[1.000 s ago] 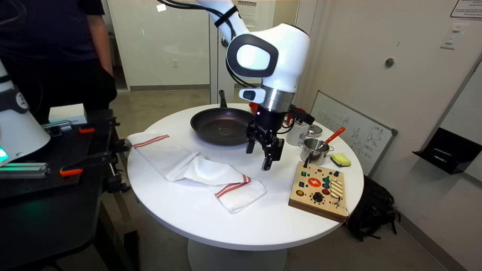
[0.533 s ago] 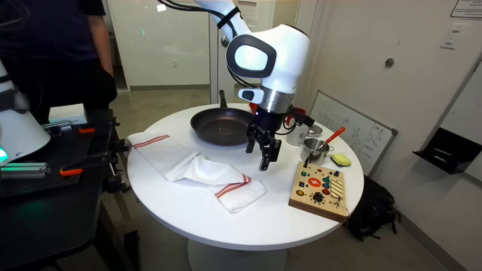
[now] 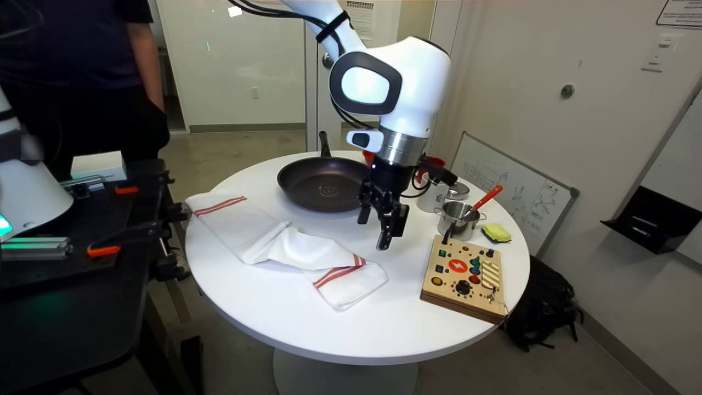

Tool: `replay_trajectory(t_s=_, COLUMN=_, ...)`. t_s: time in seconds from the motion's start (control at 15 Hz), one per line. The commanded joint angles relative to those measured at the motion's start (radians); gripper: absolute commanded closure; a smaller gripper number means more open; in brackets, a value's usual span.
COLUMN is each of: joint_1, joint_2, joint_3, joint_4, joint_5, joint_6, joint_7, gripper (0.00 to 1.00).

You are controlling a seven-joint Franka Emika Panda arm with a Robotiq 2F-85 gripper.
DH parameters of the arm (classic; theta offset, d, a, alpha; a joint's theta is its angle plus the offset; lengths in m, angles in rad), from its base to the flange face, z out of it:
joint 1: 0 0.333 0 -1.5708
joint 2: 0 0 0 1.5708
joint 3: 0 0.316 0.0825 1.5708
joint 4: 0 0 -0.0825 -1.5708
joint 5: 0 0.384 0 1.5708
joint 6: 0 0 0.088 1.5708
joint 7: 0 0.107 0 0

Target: Pick up the kitchen towel and wipe the pan

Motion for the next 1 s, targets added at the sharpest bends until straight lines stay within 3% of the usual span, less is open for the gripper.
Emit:
replay_trajectory(t_s=0.0, joint_1=0.021, joint_2=0.018, joint_3=-0.041, joint_4=0.013, joint_5=0.105, joint_6=-0.02, joint_7=0.001, gripper=0.0)
replay_trajectory(t_s=0.33, joint_1=0.105, joint_2=0.09, joint_3=-0.169, joint_4=0.013, joint_5=0.425, joint_6=-0.03, joint_7=-0.001, gripper=0.0)
replay_trajectory(t_s=0.73, joint_1=0.275, joint_2=0.256, joint_3=-0.382, joint_4=0.013, joint_5=0.623, joint_6=-0.228, joint_7=-0.001, gripper=0.0)
replay_trajectory(t_s=0.93, joint_1=0.325, joint_2=0.319, joint_3=-0.443, joint_4=0.021, joint_5=0.687, joint_6=-0.304, joint_7=-0.001, gripper=0.0)
